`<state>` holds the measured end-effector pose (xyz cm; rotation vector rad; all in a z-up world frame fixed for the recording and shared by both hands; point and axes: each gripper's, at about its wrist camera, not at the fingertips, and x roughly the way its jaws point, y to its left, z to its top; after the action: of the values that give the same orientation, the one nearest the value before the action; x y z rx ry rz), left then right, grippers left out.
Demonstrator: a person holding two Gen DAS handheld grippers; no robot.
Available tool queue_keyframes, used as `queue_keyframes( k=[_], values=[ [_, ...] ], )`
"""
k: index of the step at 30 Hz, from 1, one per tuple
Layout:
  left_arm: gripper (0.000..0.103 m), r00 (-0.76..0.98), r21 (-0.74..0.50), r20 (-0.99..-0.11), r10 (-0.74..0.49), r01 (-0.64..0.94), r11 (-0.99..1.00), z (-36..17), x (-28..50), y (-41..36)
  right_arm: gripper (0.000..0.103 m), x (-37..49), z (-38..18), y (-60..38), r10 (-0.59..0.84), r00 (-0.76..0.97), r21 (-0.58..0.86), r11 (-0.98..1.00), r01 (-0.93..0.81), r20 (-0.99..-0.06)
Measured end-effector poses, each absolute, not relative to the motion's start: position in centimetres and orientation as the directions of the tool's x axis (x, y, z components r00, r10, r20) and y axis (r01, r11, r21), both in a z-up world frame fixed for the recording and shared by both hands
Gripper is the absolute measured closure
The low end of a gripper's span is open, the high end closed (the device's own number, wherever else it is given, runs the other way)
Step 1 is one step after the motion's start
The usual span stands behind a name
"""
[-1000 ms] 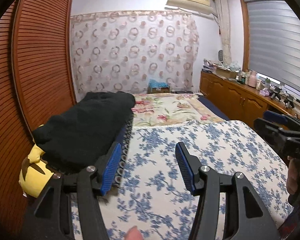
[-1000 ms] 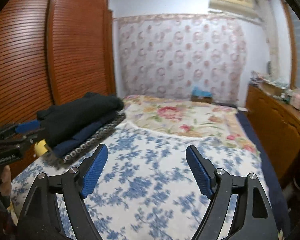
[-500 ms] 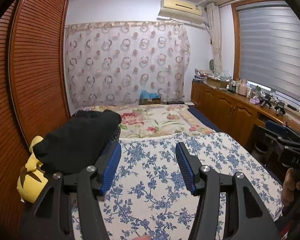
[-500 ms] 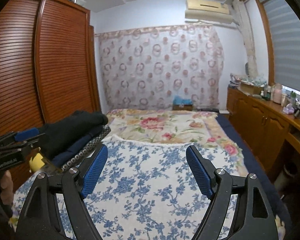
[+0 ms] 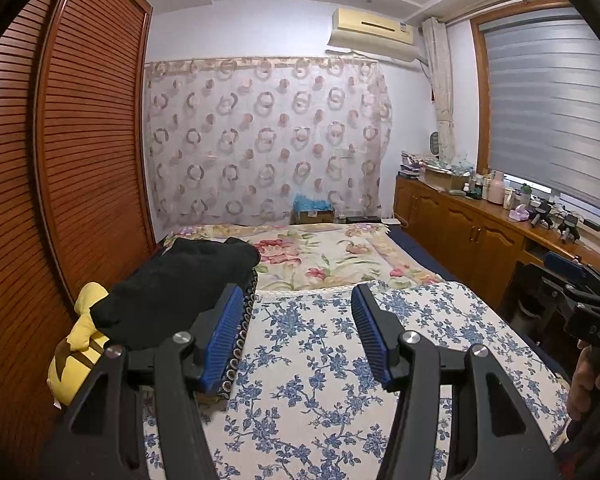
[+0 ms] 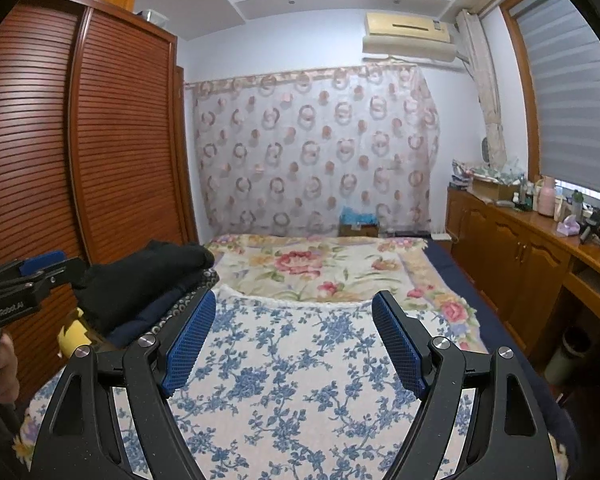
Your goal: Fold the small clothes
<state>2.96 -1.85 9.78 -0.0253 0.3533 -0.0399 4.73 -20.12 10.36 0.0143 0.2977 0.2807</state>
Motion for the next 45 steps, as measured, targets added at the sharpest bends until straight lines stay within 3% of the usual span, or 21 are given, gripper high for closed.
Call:
queue_keyframes(
  k=[45],
  values=[
    [0.047,0.936,-0.025,-0.35,-0.029,0.021,0.999,9.38,3.11,-1.67,0.02,4.68,10.12,-20.2,0.274,0.915,0.057,0.961,-0.27,-0.297]
  ],
)
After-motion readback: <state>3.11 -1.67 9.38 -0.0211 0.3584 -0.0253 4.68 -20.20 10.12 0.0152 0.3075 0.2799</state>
